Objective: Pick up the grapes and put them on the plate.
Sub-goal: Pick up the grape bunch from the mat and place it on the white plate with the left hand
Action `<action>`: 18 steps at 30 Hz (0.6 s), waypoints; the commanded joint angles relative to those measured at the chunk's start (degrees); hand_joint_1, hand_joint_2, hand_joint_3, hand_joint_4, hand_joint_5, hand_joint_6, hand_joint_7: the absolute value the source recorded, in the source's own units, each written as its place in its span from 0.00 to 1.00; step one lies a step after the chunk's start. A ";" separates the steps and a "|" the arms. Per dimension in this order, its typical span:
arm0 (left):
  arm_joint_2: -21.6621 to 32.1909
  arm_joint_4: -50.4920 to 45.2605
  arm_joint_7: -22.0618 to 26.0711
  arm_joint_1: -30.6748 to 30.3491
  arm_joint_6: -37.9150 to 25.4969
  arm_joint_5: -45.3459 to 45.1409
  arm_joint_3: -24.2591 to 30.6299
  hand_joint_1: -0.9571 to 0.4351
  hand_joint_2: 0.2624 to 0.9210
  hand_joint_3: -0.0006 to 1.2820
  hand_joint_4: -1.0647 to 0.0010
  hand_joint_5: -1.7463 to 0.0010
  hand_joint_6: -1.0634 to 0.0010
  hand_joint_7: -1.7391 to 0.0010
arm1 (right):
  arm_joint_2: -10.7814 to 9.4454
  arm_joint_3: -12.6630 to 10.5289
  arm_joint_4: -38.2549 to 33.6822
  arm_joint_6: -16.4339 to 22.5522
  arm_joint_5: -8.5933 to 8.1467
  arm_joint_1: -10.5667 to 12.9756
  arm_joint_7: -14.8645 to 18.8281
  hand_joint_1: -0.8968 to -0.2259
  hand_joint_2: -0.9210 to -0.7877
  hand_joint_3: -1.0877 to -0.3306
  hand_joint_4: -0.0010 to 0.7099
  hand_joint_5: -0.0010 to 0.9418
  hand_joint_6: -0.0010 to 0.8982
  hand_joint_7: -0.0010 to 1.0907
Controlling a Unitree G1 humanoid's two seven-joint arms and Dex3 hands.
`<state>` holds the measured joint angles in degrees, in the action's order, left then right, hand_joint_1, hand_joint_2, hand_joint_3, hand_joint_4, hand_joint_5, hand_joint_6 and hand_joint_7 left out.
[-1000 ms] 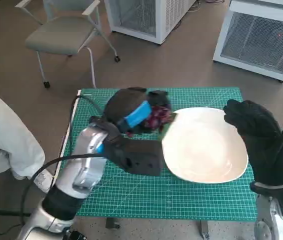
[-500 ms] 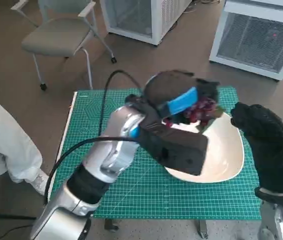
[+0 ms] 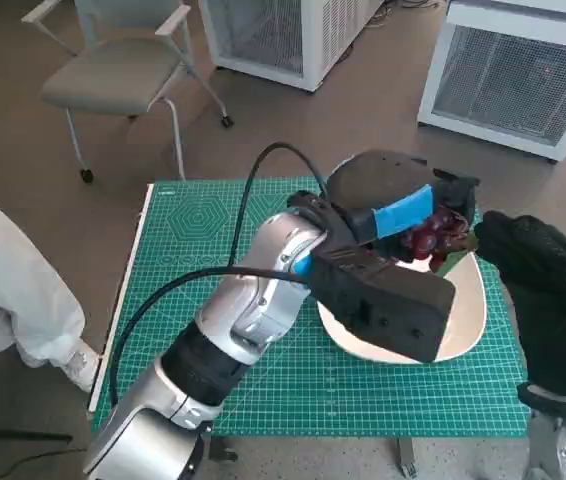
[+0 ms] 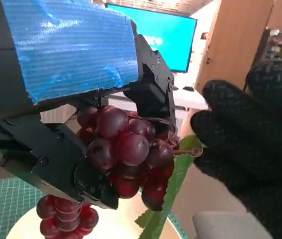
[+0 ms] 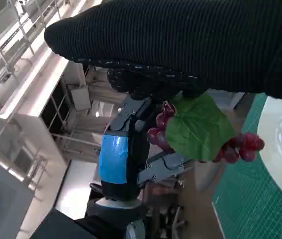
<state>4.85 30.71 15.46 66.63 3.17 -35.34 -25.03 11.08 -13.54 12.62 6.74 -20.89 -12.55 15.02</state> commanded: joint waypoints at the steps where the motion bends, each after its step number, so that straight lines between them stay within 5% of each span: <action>1: -0.44 3.47 -1.75 2.44 1.80 0.10 -0.24 0.69 1.00 0.07 0.40 0.34 0.41 0.28 | -0.42 -0.09 0.84 -1.21 0.59 1.71 -1.57 0.85 0.00 0.65 0.56 0.91 0.33 0.92; 11: -2.43 8.48 -2.59 2.32 1.52 0.89 -0.10 0.69 1.00 0.11 0.43 0.24 0.48 0.33 | -0.58 0.03 1.31 -1.30 0.86 2.33 -2.50 0.86 0.00 0.65 0.57 0.90 0.34 0.91; 13: -2.75 9.17 -2.32 2.32 1.08 0.56 -0.52 0.67 0.96 0.13 0.49 0.33 0.57 0.38 | -0.56 0.06 1.27 -1.33 0.88 2.36 -2.52 0.86 0.00 0.65 0.57 0.89 0.34 0.91; 16: -2.89 10.24 -1.90 2.65 0.49 -0.71 -1.72 0.58 0.90 0.07 0.59 0.71 0.62 0.68 | -0.56 0.10 1.16 -1.39 0.83 2.35 -2.49 0.86 0.00 0.66 0.57 0.89 0.34 0.91; 18: -2.79 10.69 -1.63 2.90 0.18 -1.58 -2.57 0.52 0.88 0.03 0.64 0.87 0.63 0.81 | -0.56 0.10 1.07 -1.40 0.74 2.32 -2.42 0.86 0.00 0.66 0.57 0.89 0.34 0.91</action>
<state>2.55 40.61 13.45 67.53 3.77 -35.98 -26.36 10.81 -13.49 14.09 6.44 -20.09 -11.52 13.09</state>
